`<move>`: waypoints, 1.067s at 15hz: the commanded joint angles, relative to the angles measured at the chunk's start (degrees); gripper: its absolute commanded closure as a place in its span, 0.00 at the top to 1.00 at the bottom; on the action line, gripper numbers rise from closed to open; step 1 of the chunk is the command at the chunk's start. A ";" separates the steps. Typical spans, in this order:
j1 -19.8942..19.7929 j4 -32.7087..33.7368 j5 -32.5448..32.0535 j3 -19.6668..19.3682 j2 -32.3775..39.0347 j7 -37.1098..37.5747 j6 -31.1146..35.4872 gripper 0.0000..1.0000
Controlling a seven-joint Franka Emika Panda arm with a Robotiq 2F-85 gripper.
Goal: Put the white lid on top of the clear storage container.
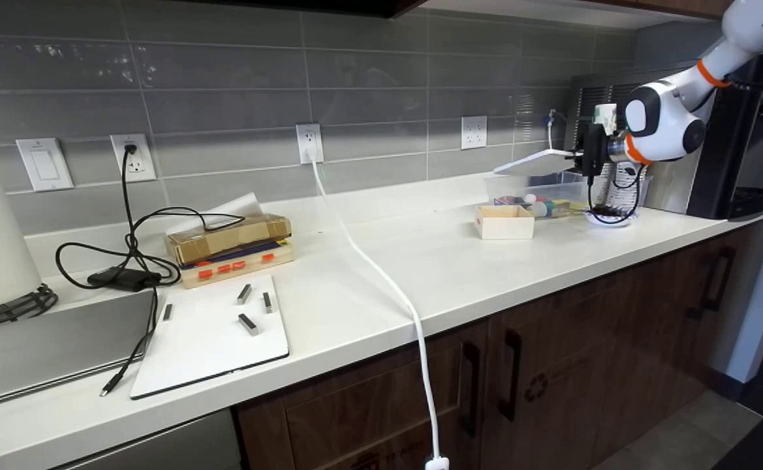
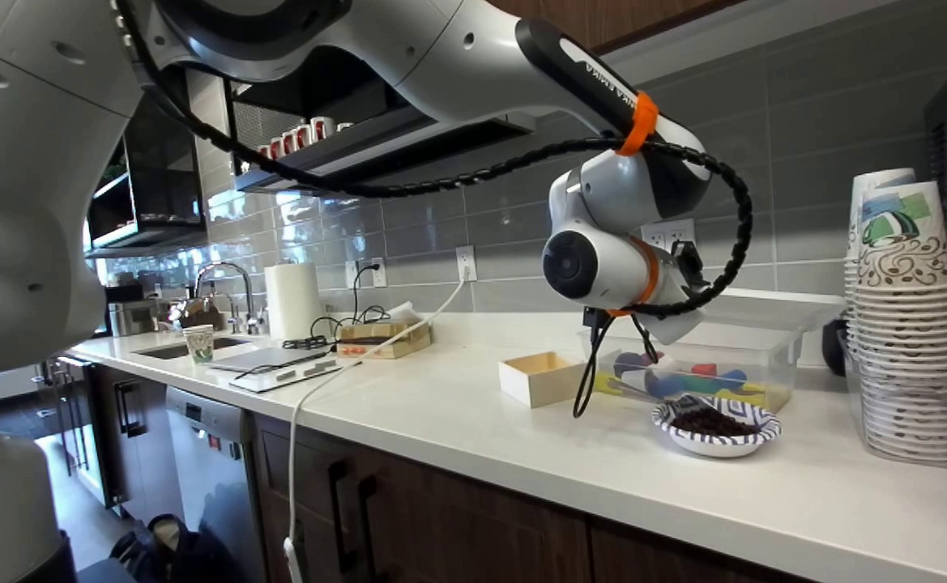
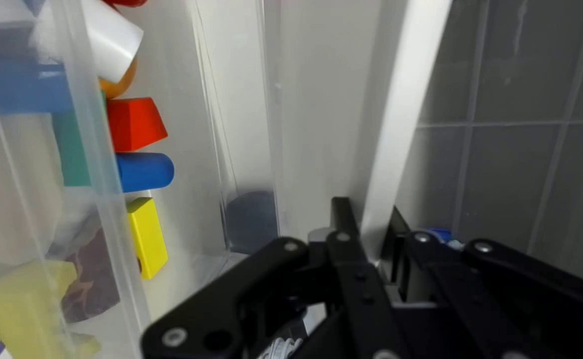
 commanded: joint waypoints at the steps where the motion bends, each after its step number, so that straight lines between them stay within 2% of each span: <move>1: 1.24 -1.29 0.00 -0.98 -1.54 1.88 -0.42 0.41; 2: 1.34 -1.79 0.00 -0.76 -1.65 1.78 -0.73 0.42; 8: 4.28 -3.37 0.00 -0.66 -2.21 0.92 -0.61 0.88; 10: 5.54 -3.87 0.00 -1.14 -2.65 0.61 -0.22 1.00; 16: 8.40 -6.92 0.00 -3.60 -5.47 0.92 -0.71 1.00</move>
